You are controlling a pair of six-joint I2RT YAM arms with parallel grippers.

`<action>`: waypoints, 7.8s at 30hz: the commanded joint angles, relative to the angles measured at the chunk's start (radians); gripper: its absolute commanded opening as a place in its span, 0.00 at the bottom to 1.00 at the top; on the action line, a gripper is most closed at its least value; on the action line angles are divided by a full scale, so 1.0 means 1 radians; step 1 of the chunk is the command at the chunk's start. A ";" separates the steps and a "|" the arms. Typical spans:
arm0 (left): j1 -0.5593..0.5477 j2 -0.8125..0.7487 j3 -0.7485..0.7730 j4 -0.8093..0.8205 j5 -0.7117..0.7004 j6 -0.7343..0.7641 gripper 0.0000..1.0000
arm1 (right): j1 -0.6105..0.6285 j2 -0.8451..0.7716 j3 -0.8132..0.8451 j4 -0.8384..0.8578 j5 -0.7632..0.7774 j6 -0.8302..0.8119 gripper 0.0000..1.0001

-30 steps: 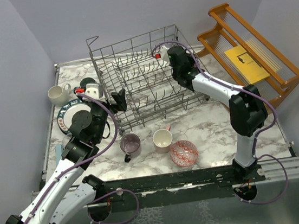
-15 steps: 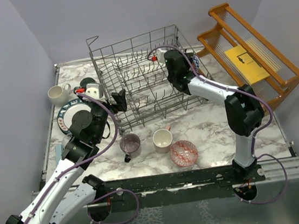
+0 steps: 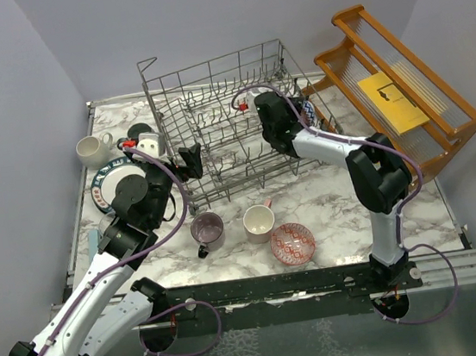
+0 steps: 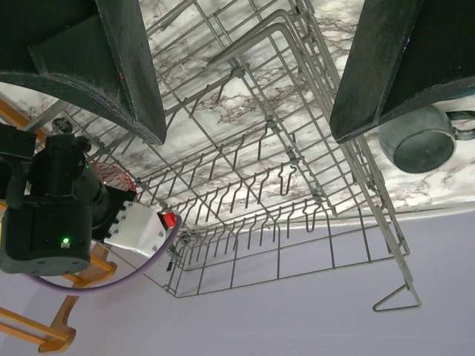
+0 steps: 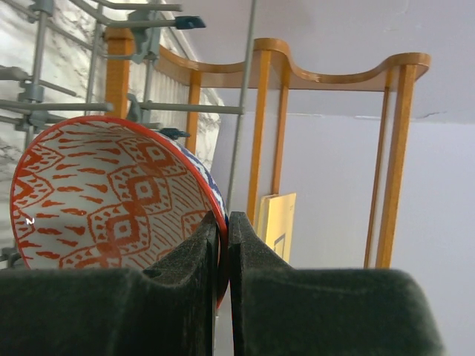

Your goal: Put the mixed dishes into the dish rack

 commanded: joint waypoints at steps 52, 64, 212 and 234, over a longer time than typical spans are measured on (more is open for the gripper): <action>-0.005 -0.001 0.006 0.015 0.032 -0.020 0.96 | 0.021 0.030 0.109 0.302 0.012 -0.222 0.01; -0.005 0.009 0.004 0.024 0.048 -0.032 0.96 | 0.013 0.030 0.002 0.288 0.031 -0.199 0.01; -0.307 0.929 0.395 1.093 0.678 -0.494 0.99 | -0.174 -0.326 0.306 0.189 -1.920 1.882 0.99; -0.356 0.875 0.266 1.292 0.623 -0.197 0.87 | -0.174 -0.455 0.121 0.258 -1.685 1.926 0.99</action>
